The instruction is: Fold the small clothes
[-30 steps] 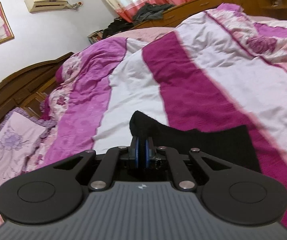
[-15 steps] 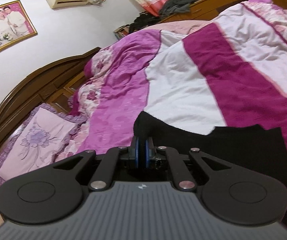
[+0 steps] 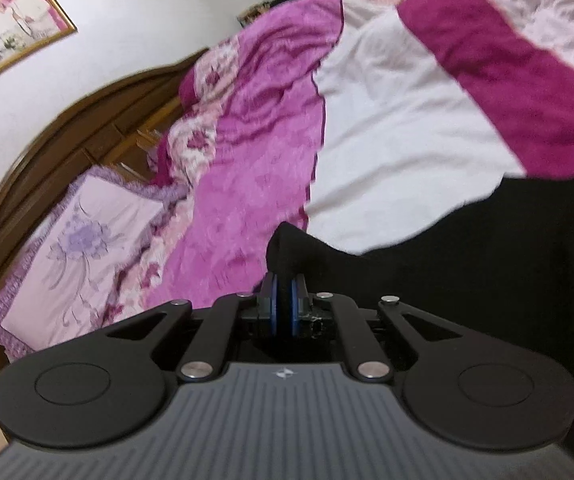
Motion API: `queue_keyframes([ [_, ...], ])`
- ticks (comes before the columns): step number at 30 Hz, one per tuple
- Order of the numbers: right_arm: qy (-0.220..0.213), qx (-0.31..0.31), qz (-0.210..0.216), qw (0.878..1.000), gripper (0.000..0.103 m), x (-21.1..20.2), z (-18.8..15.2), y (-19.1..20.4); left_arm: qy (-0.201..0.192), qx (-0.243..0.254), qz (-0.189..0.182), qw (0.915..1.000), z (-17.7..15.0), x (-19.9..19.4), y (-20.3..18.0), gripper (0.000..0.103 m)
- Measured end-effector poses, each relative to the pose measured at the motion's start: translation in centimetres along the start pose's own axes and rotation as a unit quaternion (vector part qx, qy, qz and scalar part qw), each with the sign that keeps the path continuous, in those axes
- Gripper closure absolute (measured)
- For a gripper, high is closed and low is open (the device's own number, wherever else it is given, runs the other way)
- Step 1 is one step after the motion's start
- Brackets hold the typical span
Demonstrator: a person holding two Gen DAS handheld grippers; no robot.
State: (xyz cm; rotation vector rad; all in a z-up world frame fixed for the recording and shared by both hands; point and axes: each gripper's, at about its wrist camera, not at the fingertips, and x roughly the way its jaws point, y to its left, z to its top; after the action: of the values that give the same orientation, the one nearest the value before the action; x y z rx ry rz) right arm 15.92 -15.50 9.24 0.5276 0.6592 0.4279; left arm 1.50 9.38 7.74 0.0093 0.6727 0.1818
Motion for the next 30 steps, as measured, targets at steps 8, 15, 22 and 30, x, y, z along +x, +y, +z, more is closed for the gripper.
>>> queue_keyframes([
  [8, 0.039, 0.009, -0.01, 0.999, 0.095, 4.6, -2.9, -0.4, -0.009, -0.003, 0.008, 0.9999, 1.4, 0.6, 1.3, 0.0],
  [15, 0.05, -0.03, -0.028, 0.998, 0.076, 5.0, -3.8, 0.7, -0.006, 0.004, 0.005, 1.0, 1.8, 1.4, 1.0, 0.0],
  [22, 0.037, -0.057, -0.047, 0.997, 0.044, 2.6, -3.7, 0.9, 0.002, 0.007, -0.005, 1.0, 1.8, 1.9, 0.2, 0.0],
  [30, 0.029, -0.066, -0.083, 0.994, 0.044, -1.8, -4.4, -1.0, 0.003, 0.016, -0.011, 0.9998, 2.0, 1.9, -0.6, 0.0],
])
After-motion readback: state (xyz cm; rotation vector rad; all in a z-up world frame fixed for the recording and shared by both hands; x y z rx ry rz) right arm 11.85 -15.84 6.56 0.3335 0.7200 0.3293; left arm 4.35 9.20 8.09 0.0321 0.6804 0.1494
